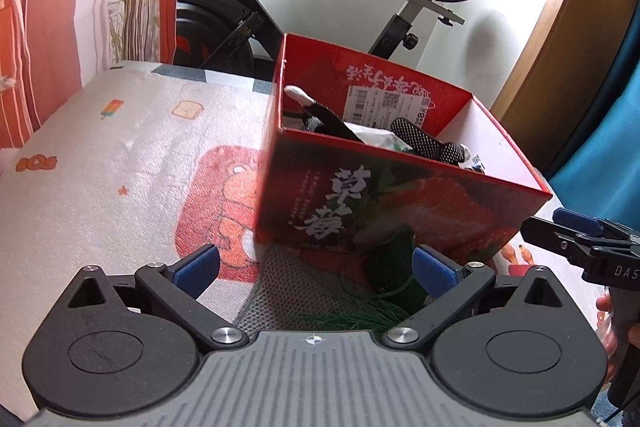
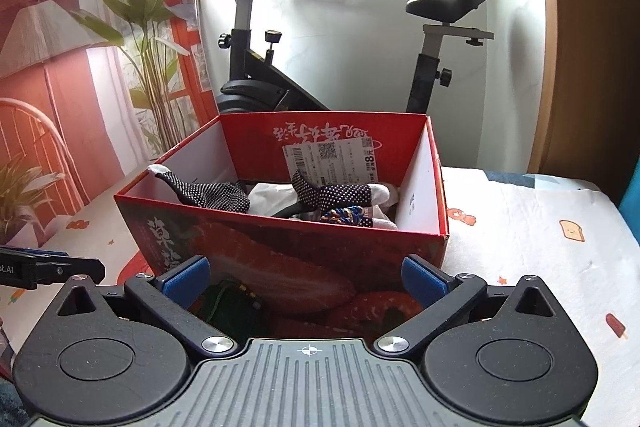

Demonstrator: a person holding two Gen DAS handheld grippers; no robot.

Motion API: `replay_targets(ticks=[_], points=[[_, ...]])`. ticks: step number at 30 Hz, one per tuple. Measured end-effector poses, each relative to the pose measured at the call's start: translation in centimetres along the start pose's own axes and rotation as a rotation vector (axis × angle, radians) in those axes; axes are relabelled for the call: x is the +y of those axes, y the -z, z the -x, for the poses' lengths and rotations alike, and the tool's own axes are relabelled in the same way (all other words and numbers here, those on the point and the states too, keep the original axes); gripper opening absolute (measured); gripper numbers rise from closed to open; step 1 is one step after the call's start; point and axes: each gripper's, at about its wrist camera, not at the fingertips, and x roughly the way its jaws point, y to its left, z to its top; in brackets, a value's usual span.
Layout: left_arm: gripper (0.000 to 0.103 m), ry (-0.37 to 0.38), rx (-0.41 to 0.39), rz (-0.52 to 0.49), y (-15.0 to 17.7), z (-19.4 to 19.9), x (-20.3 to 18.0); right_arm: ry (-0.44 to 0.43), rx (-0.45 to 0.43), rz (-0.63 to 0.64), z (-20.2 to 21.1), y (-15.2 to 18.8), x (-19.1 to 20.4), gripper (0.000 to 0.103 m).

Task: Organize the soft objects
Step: 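Move both tools down to the green knitted pouch beside the box, then close the left tool on the green pouch's tassel while the right tool grasps the pouch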

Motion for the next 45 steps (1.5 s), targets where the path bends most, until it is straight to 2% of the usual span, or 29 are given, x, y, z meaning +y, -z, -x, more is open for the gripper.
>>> replay_targets(ticks=[5,7,13,16,18,23,27,32,38,42,45], points=[[0.103,0.006,0.015,-0.006,0.1,-0.6,-0.3,-0.035,0.054,-0.01,-1.1,1.2,0.1,0.094],[0.103,0.015,0.023,-0.012,0.0,-0.9,-0.5,-0.063,0.09,-0.041,-1.9,1.8,0.0,0.085],[0.102,0.089,0.016,-0.016,-0.5,-2.1,-1.0,-0.098,0.168,-0.014,-4.1,3.7,1.1,0.081],[0.095,0.136,0.027,-0.02,-0.8,-3.1,-1.5,-0.121,0.201,-0.011,-5.2,4.5,1.5,0.077],[0.081,0.147,0.041,-0.009,-0.7,-4.1,-1.8,-0.147,0.226,-0.032,-6.0,5.0,1.5,0.075],[0.064,0.181,0.09,0.004,-0.4,-6.5,-2.6,-0.175,0.245,-0.033,-7.3,5.5,2.0,0.072],[0.057,0.201,0.105,0.009,-0.6,-7.7,-3.0,-0.193,0.246,-0.007,-7.7,5.5,2.5,0.066],[0.051,0.191,0.135,-0.021,-1.0,-9.0,-3.7,-0.211,0.252,-0.015,-8.2,5.6,2.5,0.06],[0.05,0.222,0.17,-0.014,-0.7,-10.2,-4.1,-0.216,0.258,-0.034,-8.5,5.8,2.4,0.058],[0.037,0.233,0.184,0.003,-0.7,-10.9,-4.1,-0.214,0.253,-0.045,-8.6,5.8,2.2,0.055],[0.033,0.232,0.18,-0.019,-0.6,-10.7,-4.1,-0.21,0.255,-0.045,-8.8,5.7,2.1,0.055]])
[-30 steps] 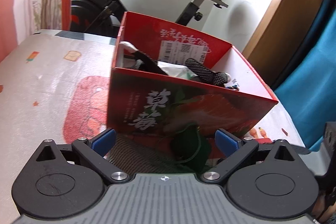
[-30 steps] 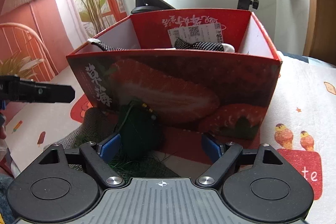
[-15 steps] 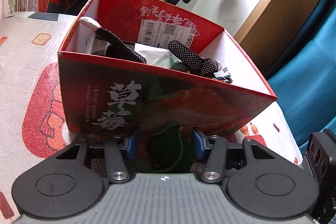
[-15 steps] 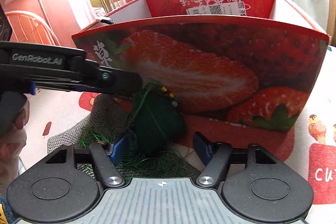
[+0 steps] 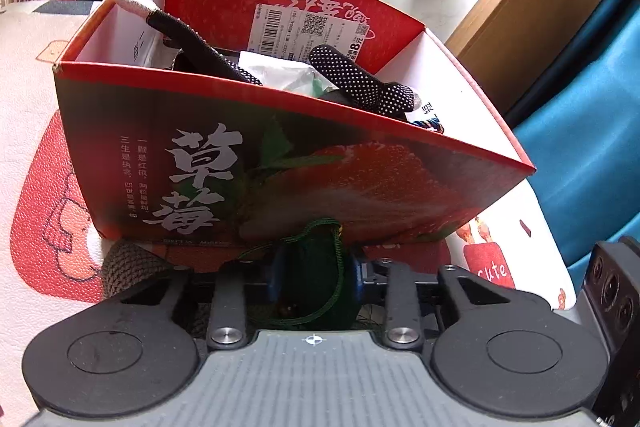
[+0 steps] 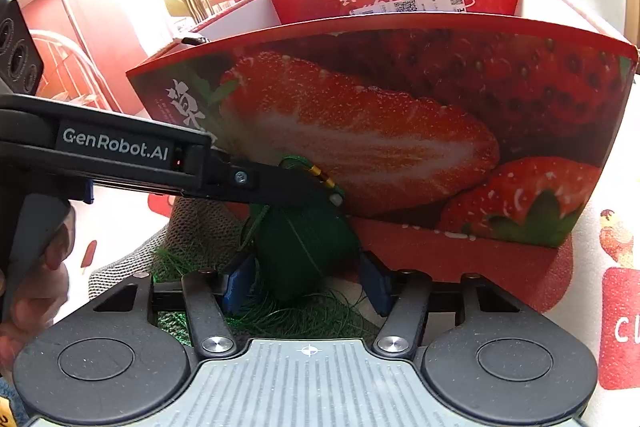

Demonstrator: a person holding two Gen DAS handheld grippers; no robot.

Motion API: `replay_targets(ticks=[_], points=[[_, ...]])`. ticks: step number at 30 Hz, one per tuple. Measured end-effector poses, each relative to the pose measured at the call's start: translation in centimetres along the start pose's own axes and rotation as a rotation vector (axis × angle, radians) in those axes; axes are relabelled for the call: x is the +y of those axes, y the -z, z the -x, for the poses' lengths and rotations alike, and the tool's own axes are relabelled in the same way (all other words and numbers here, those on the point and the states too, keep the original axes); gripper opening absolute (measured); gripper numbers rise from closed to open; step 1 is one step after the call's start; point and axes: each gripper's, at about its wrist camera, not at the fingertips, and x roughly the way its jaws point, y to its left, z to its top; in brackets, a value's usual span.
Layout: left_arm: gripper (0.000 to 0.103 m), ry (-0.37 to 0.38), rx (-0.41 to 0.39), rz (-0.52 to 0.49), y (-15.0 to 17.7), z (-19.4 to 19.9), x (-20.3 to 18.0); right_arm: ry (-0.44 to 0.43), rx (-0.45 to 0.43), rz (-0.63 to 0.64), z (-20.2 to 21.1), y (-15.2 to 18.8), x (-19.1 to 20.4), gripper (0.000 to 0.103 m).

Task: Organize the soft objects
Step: 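Close the left tool on the green pouch's tassel while the right tool grasps the pouch, then lift the green pouch with both tools and carry it over the box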

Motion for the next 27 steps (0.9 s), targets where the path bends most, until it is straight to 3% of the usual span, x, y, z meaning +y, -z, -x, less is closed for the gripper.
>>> replay_targets(ticks=[11,21,27], points=[[0.032,0.007,-0.025,0.022,1.0,1.1,-0.1,0.015,-0.002,0.033,0.1,0.0,0.6,0.047],[0.032,0.032,-0.153,0.078,1.4,5.4,-1.0,0.026,-0.097,0.166,3.2,-0.6,3.1,0.046],[0.032,0.055,-0.213,0.057,-1.1,8.1,-1.9,0.033,-0.163,0.268,5.6,-3.1,4.6,0.046]])
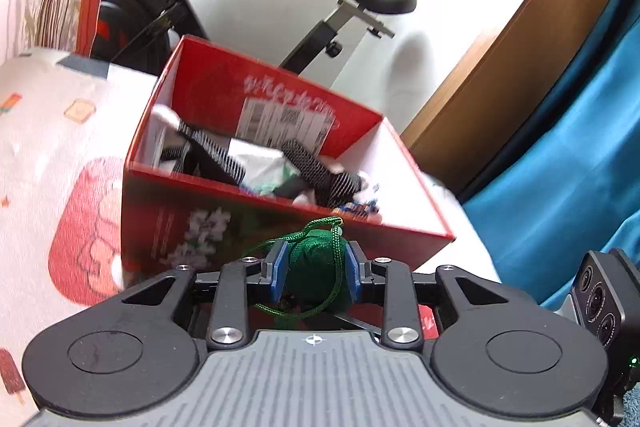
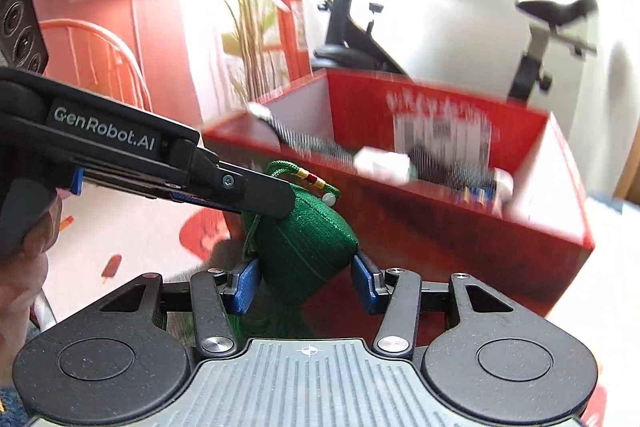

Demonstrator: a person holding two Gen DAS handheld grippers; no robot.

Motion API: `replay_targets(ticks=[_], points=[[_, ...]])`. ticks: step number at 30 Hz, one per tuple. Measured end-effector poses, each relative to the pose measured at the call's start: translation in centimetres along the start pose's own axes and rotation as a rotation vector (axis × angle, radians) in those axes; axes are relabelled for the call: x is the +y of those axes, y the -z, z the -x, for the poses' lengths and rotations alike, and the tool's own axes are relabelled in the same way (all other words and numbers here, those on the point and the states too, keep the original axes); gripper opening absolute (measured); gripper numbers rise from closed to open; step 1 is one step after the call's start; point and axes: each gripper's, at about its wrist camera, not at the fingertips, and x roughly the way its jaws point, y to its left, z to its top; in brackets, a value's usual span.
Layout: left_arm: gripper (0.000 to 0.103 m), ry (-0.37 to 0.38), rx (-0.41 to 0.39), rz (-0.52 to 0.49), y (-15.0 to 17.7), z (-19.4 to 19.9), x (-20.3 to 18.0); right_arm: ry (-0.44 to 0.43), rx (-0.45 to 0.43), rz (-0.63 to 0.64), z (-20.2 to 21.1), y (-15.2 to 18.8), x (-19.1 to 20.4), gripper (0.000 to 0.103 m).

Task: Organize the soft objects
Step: 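Lift the green pouch with both tools and carry it over the box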

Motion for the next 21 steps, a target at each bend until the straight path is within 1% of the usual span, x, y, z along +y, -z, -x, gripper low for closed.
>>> replay_targets(ticks=[6,12,18,21], points=[[0.032,0.014,-0.086,-0.052,-4.2,2.1,-2.3,0.0,-0.061,0.073,1.8,-5.1,-0.4,0.046],[0.032,0.021,-0.166,-0.103,-8.3,3.7,-4.3,0.0,-0.148,0.117,3.4,-10.0,-1.0,0.046],[0.032,0.027,-0.249,-0.144,-11.3,5.1,-6.4,0.047,-0.233,0.181,4.3,-14.4,-1.2,0.046],[0.032,0.041,-0.292,-0.148,-12.0,6.0,-7.1,0.071,-0.268,0.209,5.1,-16.0,-1.1,0.046]])
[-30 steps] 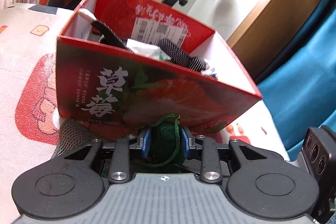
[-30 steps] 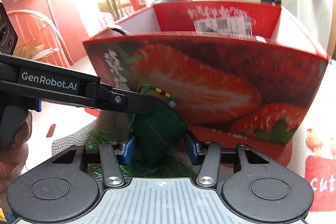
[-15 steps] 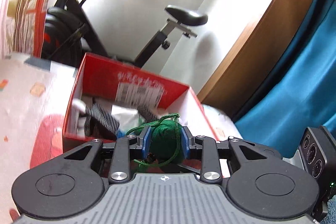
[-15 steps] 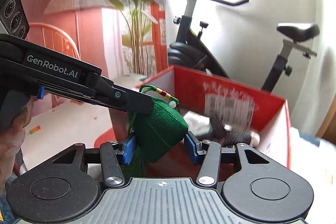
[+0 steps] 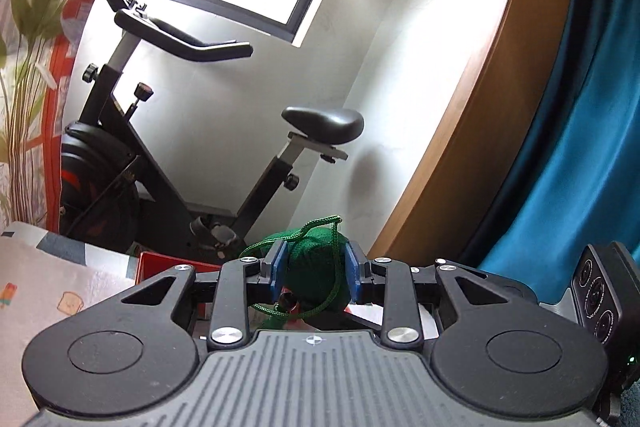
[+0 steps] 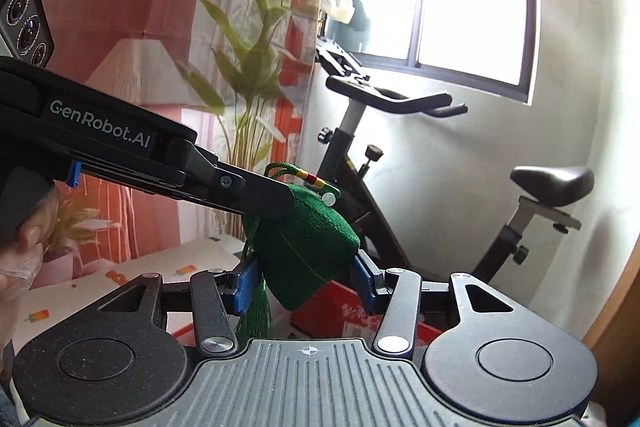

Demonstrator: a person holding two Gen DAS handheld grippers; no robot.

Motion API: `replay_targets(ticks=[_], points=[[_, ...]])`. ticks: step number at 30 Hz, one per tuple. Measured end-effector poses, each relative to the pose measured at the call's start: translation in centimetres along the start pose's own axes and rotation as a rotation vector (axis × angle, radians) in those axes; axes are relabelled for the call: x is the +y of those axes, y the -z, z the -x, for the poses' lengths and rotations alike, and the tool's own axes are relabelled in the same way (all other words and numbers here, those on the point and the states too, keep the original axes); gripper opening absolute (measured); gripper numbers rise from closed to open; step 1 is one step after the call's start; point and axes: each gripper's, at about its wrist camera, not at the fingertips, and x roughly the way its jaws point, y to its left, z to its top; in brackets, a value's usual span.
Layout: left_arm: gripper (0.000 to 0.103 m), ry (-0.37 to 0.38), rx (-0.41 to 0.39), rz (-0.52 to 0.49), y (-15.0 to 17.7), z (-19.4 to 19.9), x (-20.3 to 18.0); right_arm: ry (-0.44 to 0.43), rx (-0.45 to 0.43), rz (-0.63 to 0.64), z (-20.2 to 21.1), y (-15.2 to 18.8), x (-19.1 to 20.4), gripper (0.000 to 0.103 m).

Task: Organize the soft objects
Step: 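Lift the green pouch with both tools and carry it over the box, then lower the green pouch into the box and open both tools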

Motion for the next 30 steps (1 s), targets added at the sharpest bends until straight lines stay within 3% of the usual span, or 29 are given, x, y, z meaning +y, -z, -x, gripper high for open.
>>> replay_targets(ticks=[5,9,18,30], points=[[0.032,0.015,-0.018,-0.004,-0.6,-0.8,-0.5,0.054,-0.034,0.079,0.1,-1.5,0.0,0.046],[0.033,0.019,0.02,-0.011,0.4,-2.5,-0.2,0.083,-0.016,0.099,-0.6,-0.7,-0.3,0.046],[0.033,0.07,0.196,0.088,5.5,-7.5,3.8,0.05,0.161,-0.008,-3.7,5.2,-1.9,0.046],[0.033,-0.039,0.331,0.107,8.9,-11.3,6.2,0.026,0.325,-0.182,-7.7,10.8,-1.9,0.046]])
